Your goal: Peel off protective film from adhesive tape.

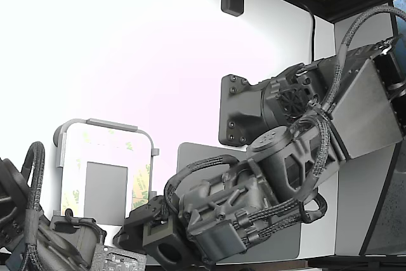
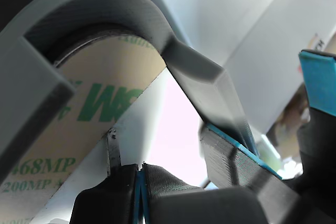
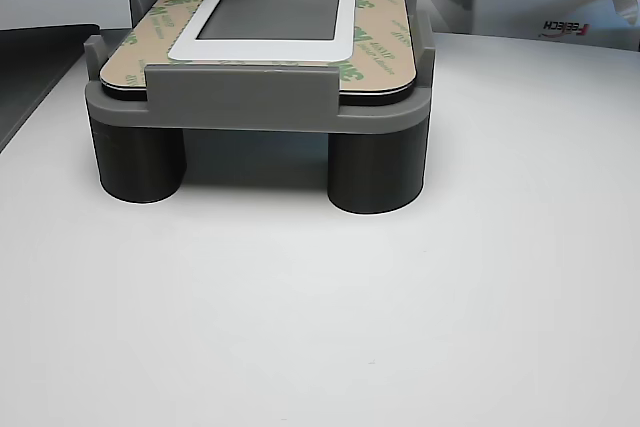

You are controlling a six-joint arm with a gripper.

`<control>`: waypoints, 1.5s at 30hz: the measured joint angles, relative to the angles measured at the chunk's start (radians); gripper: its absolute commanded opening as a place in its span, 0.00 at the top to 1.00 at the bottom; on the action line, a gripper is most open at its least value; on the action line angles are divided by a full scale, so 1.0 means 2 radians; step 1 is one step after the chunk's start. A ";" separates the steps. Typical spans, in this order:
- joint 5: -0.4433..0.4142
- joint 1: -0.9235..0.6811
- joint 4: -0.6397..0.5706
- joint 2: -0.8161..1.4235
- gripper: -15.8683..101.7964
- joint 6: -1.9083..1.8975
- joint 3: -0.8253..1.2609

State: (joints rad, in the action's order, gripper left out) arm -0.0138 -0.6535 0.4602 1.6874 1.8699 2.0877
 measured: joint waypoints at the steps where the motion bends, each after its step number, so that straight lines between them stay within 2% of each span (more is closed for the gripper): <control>1: 0.000 0.000 0.001 0.001 0.96 -0.001 0.000; 45: -0.005 -0.005 -0.005 -0.002 0.96 -0.004 0.003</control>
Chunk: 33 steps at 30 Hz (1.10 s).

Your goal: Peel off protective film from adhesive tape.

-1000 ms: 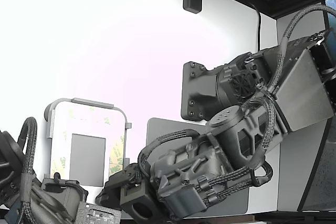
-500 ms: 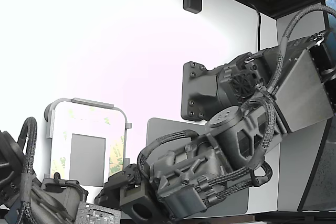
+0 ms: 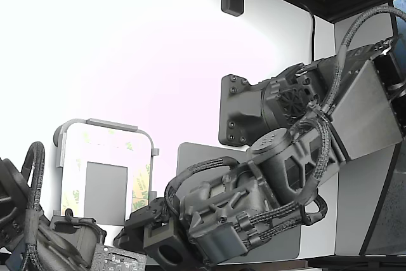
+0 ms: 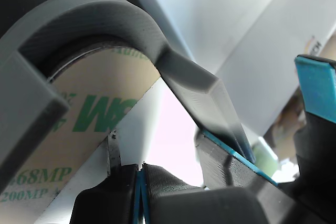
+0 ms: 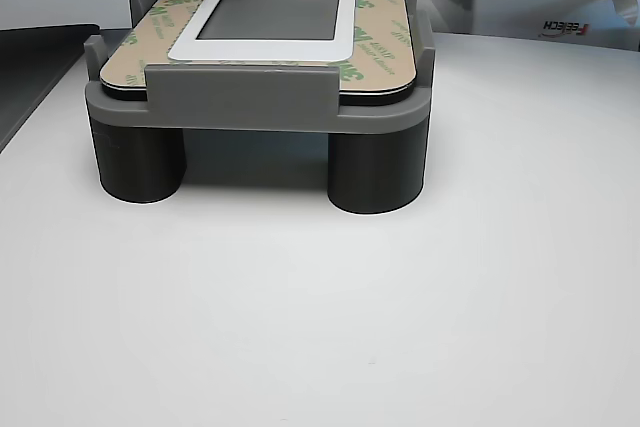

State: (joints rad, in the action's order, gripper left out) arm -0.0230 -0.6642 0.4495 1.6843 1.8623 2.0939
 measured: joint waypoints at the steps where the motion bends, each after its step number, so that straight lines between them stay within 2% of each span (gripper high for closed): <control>1: 0.000 0.000 0.000 0.000 0.96 -0.002 0.001; 33: -0.002 -0.001 0.028 0.005 0.96 -0.008 -0.010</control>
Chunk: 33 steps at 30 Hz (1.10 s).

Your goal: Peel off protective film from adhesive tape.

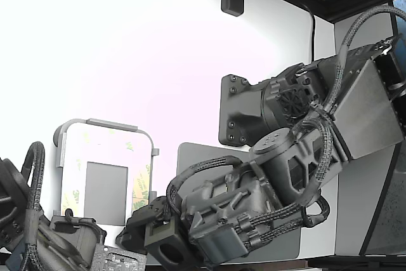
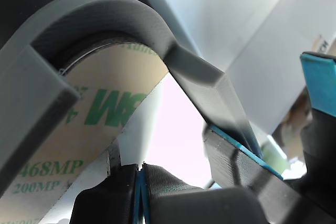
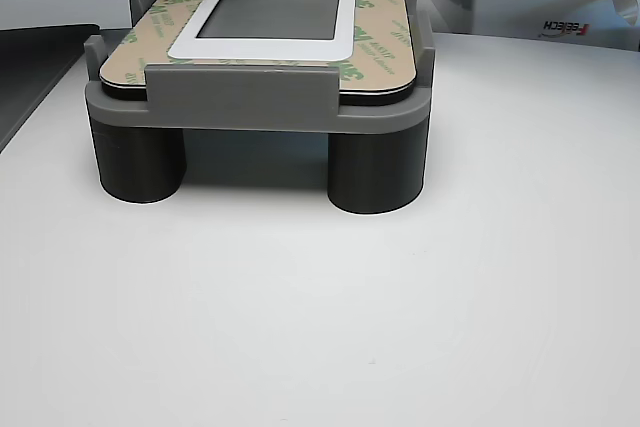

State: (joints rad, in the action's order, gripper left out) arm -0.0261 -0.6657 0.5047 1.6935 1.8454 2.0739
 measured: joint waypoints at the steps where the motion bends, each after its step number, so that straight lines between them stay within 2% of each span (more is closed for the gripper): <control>1: 0.000 0.000 0.002 0.000 0.96 0.000 -0.002; 33: 0.010 0.005 -0.013 -0.004 0.96 0.009 -0.005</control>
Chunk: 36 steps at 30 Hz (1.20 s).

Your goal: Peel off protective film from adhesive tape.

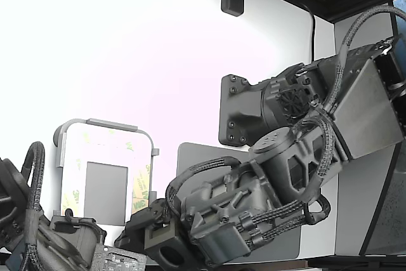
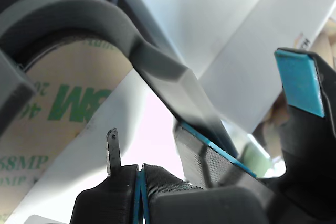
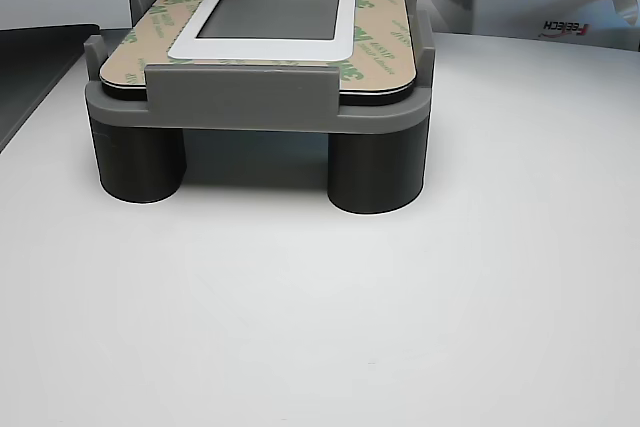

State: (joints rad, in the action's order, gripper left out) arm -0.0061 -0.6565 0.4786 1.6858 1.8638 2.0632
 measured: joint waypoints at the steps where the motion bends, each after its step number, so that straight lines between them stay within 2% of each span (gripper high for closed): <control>1: 0.000 0.002 0.000 -0.002 0.96 0.002 -0.002; 36: 0.005 0.003 0.010 -0.004 0.96 -0.022 -0.001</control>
State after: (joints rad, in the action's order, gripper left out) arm 0.0046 -0.6504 0.4985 1.6782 1.8193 2.0617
